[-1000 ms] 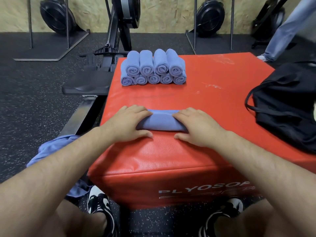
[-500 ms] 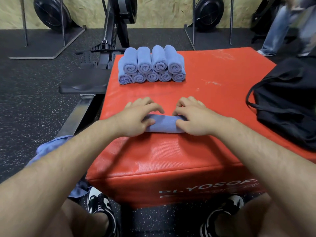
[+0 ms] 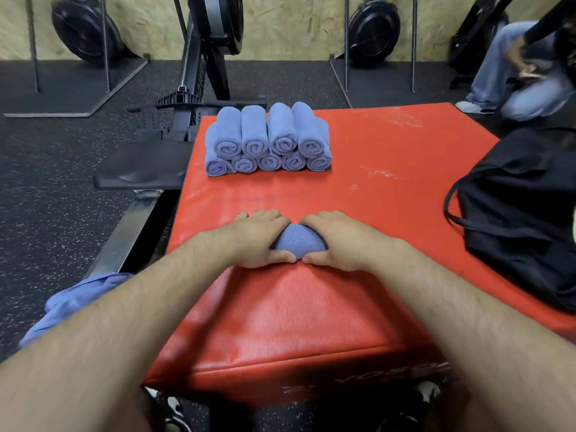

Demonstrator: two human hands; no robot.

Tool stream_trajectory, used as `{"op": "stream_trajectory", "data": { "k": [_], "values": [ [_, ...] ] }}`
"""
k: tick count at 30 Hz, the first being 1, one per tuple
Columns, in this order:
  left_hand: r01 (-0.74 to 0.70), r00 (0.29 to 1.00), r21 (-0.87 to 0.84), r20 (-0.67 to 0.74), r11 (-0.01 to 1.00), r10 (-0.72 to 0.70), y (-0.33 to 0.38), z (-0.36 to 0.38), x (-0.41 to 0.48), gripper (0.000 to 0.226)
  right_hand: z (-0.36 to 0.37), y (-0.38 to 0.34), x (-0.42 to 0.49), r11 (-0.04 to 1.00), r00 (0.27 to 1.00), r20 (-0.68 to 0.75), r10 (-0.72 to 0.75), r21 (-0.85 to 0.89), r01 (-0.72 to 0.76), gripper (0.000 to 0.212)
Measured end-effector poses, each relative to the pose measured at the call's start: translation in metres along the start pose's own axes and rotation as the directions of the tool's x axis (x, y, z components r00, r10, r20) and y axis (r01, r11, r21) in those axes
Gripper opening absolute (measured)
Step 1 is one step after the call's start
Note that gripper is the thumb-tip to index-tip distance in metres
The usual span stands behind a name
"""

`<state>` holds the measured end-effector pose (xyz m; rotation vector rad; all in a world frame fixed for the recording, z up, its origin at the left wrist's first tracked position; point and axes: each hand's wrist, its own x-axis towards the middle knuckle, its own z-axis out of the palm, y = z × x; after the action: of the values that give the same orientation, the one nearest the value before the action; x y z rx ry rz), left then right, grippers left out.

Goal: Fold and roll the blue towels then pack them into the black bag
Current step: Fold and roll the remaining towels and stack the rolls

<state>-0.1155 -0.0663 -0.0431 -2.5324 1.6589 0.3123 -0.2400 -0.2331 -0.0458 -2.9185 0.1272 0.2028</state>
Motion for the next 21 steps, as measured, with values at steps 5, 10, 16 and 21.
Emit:
{"op": "stream_trajectory", "data": {
  "k": [5,10,16,21],
  "values": [
    [-0.021,1.000,-0.104,-0.025,0.994,0.018,-0.014,-0.007,0.007,0.073,-0.011,0.013,0.006,0.995,0.998,-0.065,-0.024,0.100,0.030,0.052],
    [0.011,0.965,-0.496,-0.222,0.868,-0.139,-0.030,-0.045,0.006,0.073,-0.047,0.026,0.005,0.896,0.946,-0.289,0.151,0.444,-0.008,0.054],
    [-0.139,0.918,-0.799,-0.325,0.584,-0.226,-0.050,-0.069,0.001,0.056,-0.070,0.038,0.005,0.655,0.908,-0.316,0.277,0.753,0.063,0.041],
    [-0.201,0.935,-0.934,-0.273,0.295,-0.227,-0.070,-0.071,0.012,0.064,-0.072,0.043,0.015,0.435,0.927,-0.254,0.277,0.893,0.114,0.038]
  ]
}}
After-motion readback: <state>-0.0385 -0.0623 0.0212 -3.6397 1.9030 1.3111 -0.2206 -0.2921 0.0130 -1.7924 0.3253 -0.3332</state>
